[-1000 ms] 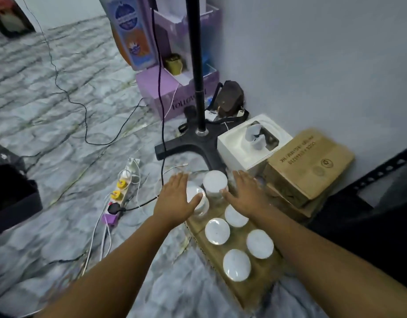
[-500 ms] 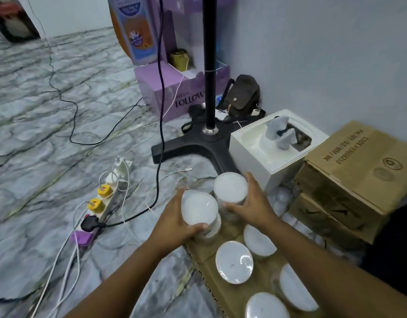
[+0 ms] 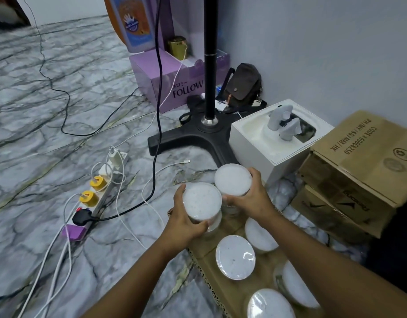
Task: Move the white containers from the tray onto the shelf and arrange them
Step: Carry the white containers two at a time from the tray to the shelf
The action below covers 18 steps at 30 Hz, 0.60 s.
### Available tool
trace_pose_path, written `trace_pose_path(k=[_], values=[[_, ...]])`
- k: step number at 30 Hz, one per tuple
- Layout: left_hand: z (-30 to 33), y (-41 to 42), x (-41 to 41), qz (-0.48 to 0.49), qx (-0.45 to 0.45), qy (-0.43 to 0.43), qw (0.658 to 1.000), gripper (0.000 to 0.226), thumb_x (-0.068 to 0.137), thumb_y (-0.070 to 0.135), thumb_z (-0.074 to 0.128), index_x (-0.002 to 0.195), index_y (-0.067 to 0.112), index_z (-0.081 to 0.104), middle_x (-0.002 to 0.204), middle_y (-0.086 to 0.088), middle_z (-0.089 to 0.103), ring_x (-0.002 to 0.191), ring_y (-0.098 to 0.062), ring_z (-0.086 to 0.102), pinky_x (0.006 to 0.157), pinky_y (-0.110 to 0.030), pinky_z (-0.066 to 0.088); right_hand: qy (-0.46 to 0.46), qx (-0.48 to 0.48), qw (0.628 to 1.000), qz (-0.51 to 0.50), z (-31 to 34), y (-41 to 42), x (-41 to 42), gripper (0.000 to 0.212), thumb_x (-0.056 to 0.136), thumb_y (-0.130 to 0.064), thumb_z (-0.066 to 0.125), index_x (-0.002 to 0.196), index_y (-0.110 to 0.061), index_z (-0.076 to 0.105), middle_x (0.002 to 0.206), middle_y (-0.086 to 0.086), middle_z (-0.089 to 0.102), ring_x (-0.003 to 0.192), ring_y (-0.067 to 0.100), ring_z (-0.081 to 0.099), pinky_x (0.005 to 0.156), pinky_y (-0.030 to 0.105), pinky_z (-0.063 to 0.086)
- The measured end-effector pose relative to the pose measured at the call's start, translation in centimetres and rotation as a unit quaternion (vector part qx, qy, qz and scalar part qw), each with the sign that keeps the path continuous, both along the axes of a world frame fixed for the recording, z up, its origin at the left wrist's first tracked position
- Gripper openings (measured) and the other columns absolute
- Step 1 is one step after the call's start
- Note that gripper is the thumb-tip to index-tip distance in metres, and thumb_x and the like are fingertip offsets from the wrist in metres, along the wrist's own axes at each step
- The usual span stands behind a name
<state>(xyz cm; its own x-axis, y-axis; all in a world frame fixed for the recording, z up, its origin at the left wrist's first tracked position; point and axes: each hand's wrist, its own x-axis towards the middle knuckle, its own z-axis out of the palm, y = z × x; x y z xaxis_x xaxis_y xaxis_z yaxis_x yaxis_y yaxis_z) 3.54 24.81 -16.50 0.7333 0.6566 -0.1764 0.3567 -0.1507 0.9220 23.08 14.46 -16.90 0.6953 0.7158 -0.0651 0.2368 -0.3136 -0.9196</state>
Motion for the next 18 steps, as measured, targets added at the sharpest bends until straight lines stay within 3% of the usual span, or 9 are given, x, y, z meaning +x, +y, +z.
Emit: trace_pose_path(k=[4, 7, 10, 12, 16, 18], values=[[-0.4, -0.2, 0.0, 0.016, 0.007, -0.024, 1.000, 0.107, 0.069, 0.028, 0.084, 0.130, 0.061, 0.003, 0.142, 0.013, 0.027, 0.131, -0.010, 0.033, 0.096, -0.018, 0.036, 0.003, 0.019, 1.000, -0.010, 0.4, -0.9, -0.2, 0.107, 0.039, -0.062, 0.086, 0.127, -0.039, 0.029, 0.123, -0.014, 0.044, 0.112, 0.007, 0.046, 0.094, 0.033, 0.048], [-0.6, -0.6, -0.1, 0.031, -0.004, -0.033, 0.999, 0.107, 0.062, 0.035, 0.085, 0.135, 0.055, 0.010, 0.142, 0.017, 0.029, 0.132, -0.007, 0.033, 0.099, -0.018, 0.037, 0.013, 0.046, 0.999, -0.001, 0.7, -1.6, -0.4, 0.106, 0.043, -0.052, 0.090, 0.130, -0.037, 0.032, 0.124, -0.016, 0.045, 0.114, 0.003, 0.047, 0.093, 0.029, 0.048], [-0.4, -1.0, 0.0, 0.043, -0.002, -0.046, 0.998, 0.102, 0.056, 0.037, 0.087, 0.138, 0.043, 0.026, 0.140, 0.014, 0.036, 0.132, -0.010, 0.035, 0.105, -0.031, 0.042, 0.022, 0.076, 0.997, 0.011, 1.1, -2.2, -0.6, 0.100, 0.047, -0.046, 0.088, 0.131, -0.036, 0.036, 0.125, -0.012, 0.048, 0.115, 0.002, 0.049, 0.088, 0.021, 0.049], [-0.1, -1.4, 0.0, 0.056, 0.005, -0.059, 0.997, 0.100, 0.052, 0.040, 0.086, 0.134, 0.045, 0.029, 0.139, 0.012, 0.034, 0.131, -0.011, 0.035, 0.106, -0.035, 0.042, 0.027, 0.097, 0.995, 0.010, 1.5, -2.7, -1.0, 0.097, 0.046, -0.048, 0.086, 0.129, -0.037, 0.037, 0.124, -0.015, 0.050, 0.113, -0.003, 0.050, 0.084, 0.014, 0.048], [1.0, -1.8, 0.0, 0.068, -0.002, -0.082, 0.994, 0.095, 0.044, 0.053, 0.085, 0.118, 0.063, 0.026, 0.137, 0.008, 0.036, 0.127, -0.013, 0.041, 0.098, -0.031, 0.047, 0.027, 0.121, 0.992, 0.019, 2.2, -3.7, -1.5, 0.090, 0.048, -0.046, 0.085, 0.125, -0.038, 0.037, 0.124, -0.021, 0.047, 0.110, -0.011, 0.049, 0.084, 0.008, 0.046], [1.6, -1.8, 0.1, 0.064, -0.013, -0.096, 0.993, 0.097, 0.043, 0.057, 0.085, 0.118, 0.063, 0.025, 0.132, 0.013, 0.041, 0.122, -0.007, 0.046, 0.087, -0.020, 0.051, 0.031, 0.123, 0.992, 0.028, 2.5, -4.3, -1.5, 0.091, 0.049, -0.038, 0.086, 0.124, -0.037, 0.036, 0.124, -0.021, 0.045, 0.109, -0.013, 0.048, 0.083, 0.008, 0.046]])
